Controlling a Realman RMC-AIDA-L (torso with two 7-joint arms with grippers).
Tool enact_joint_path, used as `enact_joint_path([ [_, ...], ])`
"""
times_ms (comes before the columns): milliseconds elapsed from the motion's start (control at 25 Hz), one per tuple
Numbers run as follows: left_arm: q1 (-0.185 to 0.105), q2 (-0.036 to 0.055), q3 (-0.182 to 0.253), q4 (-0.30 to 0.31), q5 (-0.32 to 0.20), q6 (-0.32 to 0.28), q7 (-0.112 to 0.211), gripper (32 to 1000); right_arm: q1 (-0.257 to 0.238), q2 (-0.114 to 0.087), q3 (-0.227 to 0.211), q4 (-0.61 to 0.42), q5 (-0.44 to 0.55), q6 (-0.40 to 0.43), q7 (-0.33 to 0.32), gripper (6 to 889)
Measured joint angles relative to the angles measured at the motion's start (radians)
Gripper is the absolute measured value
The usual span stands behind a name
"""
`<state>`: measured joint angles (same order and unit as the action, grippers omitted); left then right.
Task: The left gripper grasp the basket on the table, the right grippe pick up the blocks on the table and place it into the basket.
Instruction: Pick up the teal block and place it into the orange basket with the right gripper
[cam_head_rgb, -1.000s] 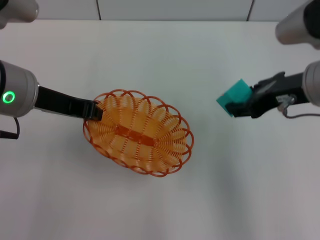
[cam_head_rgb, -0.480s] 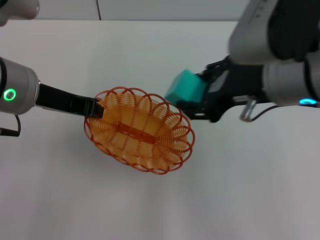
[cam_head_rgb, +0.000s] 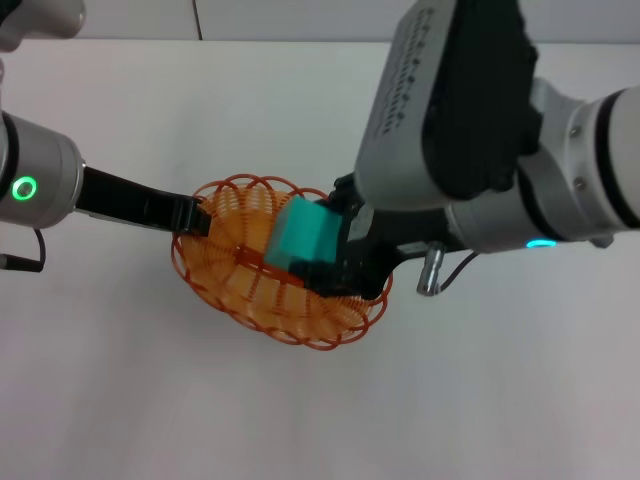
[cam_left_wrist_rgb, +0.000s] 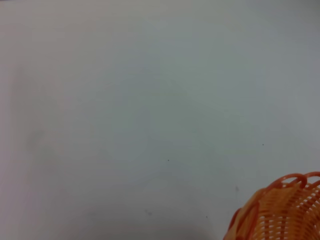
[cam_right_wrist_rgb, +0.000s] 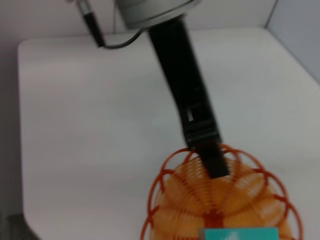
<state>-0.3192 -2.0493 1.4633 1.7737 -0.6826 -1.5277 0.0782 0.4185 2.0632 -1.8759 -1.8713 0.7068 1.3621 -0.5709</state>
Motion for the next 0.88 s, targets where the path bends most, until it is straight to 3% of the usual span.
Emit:
enact_joint_path([
  [440,-0.003,0.0,0.003,-0.001,0.0,0.0,0.0,88,0.068,0.002,-0.041,0.159,-0.001,-0.043,0.002,526],
  [880,-0.003,-0.0013,0.005,-0.003,-0.004,0.007,0.002,89,0.088,0.002,-0.043,0.226,0.005,-0.069,0.001,526],
])
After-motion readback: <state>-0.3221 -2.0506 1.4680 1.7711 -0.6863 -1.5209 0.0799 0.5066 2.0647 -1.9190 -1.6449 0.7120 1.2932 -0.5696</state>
